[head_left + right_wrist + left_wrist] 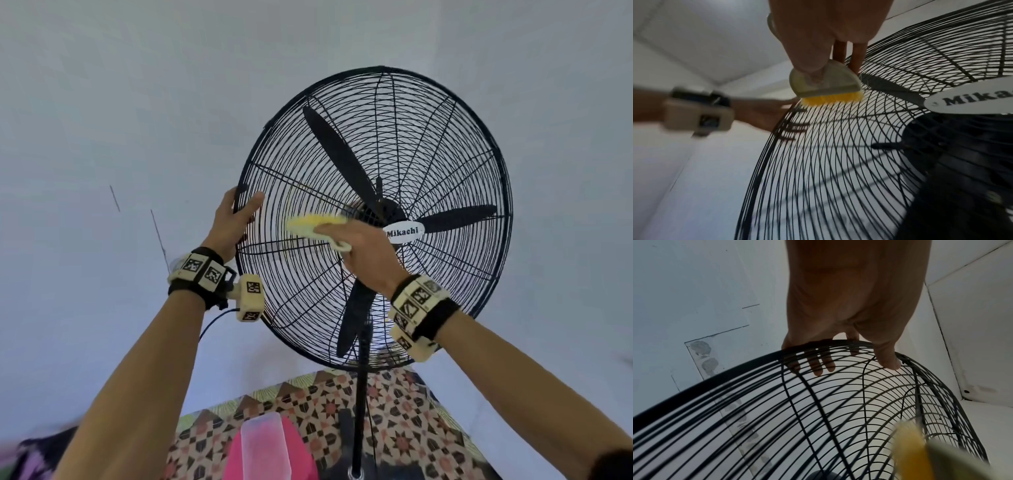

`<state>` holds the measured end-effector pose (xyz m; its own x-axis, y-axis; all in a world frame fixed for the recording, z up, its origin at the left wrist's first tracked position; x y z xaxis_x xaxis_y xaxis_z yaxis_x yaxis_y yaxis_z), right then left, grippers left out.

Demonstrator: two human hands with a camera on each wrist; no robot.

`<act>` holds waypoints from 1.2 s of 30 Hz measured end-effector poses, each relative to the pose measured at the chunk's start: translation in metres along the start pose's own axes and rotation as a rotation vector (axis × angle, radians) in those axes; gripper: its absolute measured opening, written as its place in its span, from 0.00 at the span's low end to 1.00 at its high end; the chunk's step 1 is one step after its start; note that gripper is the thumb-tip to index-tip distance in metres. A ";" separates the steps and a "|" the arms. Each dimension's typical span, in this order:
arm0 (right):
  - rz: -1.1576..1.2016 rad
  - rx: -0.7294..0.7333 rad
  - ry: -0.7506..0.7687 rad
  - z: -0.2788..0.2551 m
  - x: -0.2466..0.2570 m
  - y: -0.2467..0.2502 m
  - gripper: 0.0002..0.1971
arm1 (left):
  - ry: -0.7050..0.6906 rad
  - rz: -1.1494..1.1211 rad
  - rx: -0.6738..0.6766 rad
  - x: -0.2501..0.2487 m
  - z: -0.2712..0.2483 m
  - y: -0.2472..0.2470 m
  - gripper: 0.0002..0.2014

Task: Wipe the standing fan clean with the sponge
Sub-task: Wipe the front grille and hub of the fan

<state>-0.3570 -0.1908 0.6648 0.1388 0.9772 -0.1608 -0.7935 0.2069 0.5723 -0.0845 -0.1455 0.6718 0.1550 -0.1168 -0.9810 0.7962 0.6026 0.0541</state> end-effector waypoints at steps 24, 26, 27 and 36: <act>0.018 -0.059 -0.097 -0.026 -0.025 0.017 0.27 | -0.018 0.406 -0.317 -0.033 0.001 -0.033 0.60; 0.047 0.020 -0.063 -0.039 -0.016 0.012 0.24 | 0.010 0.419 -0.317 -0.031 0.005 -0.030 0.61; 0.070 0.020 -0.064 -0.038 -0.018 0.014 0.22 | 0.025 0.424 -0.311 -0.030 0.006 -0.028 0.61; 0.024 -0.037 -0.108 -0.040 -0.027 0.024 0.22 | 0.053 0.518 -0.274 -0.032 0.009 -0.024 0.61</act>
<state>-0.4038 -0.2140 0.6505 0.1808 0.9818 -0.0589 -0.8184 0.1834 0.5446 -0.1029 -0.1630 0.7034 0.4484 0.2828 -0.8479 0.4434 0.7533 0.4858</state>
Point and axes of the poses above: each hand's wrist, its own z-axis towards the middle knuckle, its own y-axis out of the back of the hand, x = y × z, the point moved 6 cm from there along z, towards the middle knuckle, and after that the axes turned 11 degrees about y, right-handed, at the moved point
